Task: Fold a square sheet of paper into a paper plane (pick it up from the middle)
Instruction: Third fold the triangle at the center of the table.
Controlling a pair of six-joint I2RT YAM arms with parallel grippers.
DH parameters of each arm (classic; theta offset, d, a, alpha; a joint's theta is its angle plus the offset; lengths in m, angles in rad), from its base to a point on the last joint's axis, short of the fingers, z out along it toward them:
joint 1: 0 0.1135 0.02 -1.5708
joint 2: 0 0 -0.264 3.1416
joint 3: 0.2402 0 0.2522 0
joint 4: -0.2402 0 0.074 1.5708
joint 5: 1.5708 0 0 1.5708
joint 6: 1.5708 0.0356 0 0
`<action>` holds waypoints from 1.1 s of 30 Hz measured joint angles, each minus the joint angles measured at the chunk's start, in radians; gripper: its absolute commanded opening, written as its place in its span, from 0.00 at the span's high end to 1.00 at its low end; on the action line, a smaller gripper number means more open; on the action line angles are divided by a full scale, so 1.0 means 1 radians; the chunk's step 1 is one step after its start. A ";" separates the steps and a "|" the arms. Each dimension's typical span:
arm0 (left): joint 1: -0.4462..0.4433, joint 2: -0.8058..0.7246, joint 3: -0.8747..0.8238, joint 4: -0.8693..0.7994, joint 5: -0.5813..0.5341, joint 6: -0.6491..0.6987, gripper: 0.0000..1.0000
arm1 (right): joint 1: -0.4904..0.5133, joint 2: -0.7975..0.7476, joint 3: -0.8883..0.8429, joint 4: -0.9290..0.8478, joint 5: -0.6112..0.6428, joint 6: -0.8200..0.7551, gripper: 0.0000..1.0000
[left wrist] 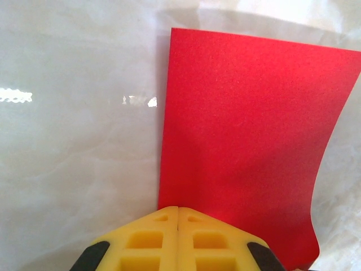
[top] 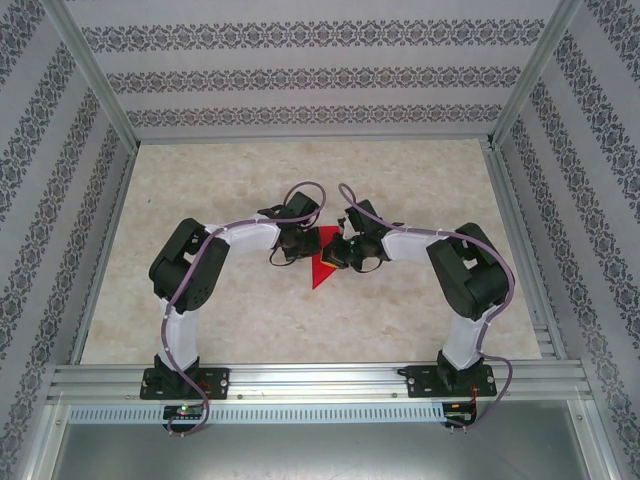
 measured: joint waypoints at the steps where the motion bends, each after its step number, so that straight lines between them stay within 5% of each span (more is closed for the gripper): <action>1: 0.000 0.000 0.000 0.000 0.000 0.000 0.99 | 0.002 0.003 0.003 0.001 -0.001 -0.003 1.00; 33: 0.000 0.000 0.001 -0.001 0.004 0.003 1.00 | 0.010 0.047 0.013 0.010 -0.006 -0.014 1.00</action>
